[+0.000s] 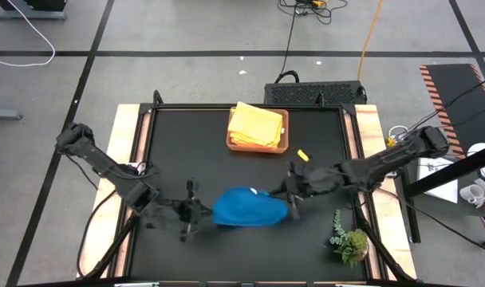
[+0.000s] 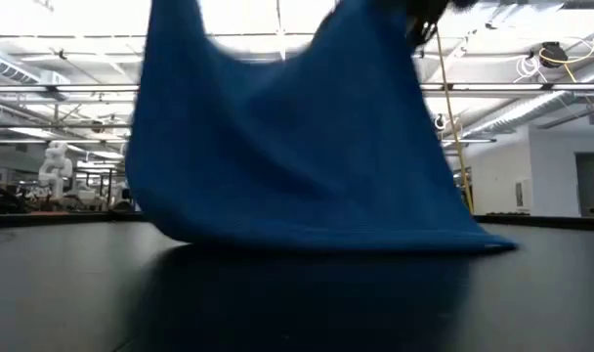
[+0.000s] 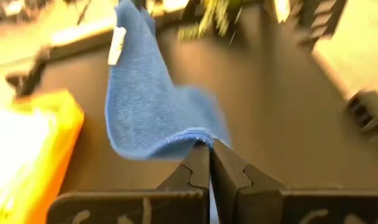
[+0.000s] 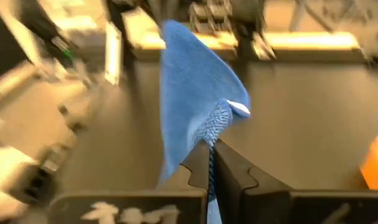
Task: Fold microfiber towels
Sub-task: Fold the blue microfiber cloth
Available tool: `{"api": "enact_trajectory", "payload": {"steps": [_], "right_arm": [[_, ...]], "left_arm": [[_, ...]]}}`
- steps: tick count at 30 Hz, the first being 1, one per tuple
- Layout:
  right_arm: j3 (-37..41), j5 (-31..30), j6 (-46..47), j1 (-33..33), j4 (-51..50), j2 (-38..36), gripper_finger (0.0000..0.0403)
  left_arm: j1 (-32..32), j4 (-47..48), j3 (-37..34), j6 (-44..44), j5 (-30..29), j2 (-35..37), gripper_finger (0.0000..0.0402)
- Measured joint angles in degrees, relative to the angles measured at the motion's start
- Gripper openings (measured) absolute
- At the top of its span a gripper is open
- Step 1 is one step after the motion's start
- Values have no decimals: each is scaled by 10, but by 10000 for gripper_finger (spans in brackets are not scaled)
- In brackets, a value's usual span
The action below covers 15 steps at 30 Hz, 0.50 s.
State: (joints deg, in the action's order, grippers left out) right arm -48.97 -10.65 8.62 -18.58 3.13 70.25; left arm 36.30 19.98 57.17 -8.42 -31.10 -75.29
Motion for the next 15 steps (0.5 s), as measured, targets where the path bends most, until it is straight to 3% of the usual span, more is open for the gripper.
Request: {"api": "enact_trajectory", "payload": {"steps": [8, 15], "right_arm": [[0, -16, 10, -113, 100, -32, 1], [0, -13, 51, -134, 118, -32, 0]], "left_arm": [[77, 10, 121, 4, -72, 1, 1], [97, 41, 145, -56, -109, 2, 1]]}}
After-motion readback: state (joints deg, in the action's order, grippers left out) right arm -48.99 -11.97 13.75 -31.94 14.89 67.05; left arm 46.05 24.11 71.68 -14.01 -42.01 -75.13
